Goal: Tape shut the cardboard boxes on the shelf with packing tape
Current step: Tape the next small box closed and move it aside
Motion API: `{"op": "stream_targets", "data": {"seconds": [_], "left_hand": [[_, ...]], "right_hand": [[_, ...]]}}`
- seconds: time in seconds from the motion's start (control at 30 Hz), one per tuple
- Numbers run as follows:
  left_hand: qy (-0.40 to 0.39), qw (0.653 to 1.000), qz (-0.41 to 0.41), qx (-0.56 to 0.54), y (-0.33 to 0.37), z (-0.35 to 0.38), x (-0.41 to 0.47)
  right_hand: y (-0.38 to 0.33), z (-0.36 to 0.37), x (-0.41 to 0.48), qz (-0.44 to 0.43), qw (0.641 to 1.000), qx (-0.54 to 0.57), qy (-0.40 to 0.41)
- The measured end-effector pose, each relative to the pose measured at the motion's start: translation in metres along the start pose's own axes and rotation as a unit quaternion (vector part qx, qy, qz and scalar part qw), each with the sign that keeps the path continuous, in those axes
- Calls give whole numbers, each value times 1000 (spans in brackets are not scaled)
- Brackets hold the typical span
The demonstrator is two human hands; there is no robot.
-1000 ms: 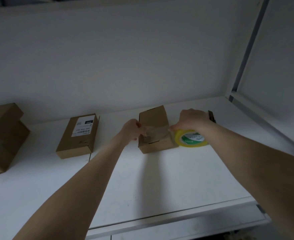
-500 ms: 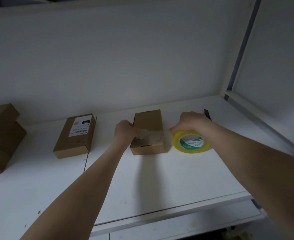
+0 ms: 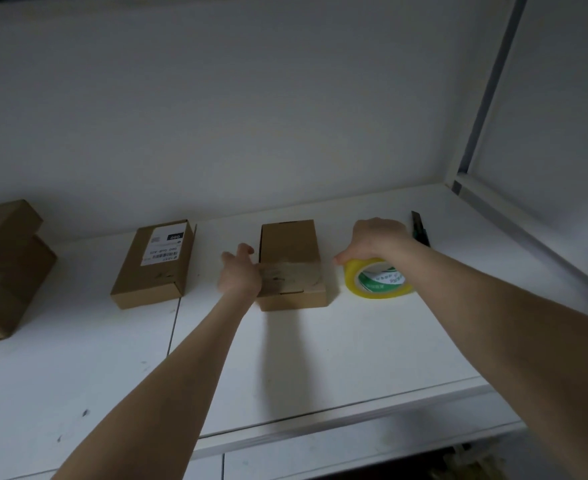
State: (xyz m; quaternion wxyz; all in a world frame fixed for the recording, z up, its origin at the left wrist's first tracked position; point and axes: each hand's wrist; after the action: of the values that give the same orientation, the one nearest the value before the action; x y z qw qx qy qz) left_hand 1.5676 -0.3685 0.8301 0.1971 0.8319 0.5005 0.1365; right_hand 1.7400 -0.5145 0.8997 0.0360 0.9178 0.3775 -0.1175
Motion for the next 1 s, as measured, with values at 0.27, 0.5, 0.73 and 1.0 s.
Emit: {"op": "stream_targets", "data": {"seconds": [0.27,0.5,0.73,1.0], "left_hand": [[-140,970,180,89,11,25,-20],[-120,987,-55,-91,24,25,-8],[-189,942,-125,-247,39,20,-16],[-228,877,-197,-375,56,10,-36]], "right_hand": [[-1,3,1,0,1000,10,17],[12,3,-4,3,998,59,18],[37,4,-15,24,988,148,20],[54,13,-22,18,963,268,6]]}}
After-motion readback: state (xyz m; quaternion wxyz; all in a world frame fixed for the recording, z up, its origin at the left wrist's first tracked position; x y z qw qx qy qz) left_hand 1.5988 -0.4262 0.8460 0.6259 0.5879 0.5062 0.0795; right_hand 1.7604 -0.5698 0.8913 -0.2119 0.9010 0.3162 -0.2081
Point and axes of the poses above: each hand's wrist, its own x-axis towards the middle knuckle, its own z-axis out of the palm, y = z × x, and after that the axes turned 1 degree about z, right-handed
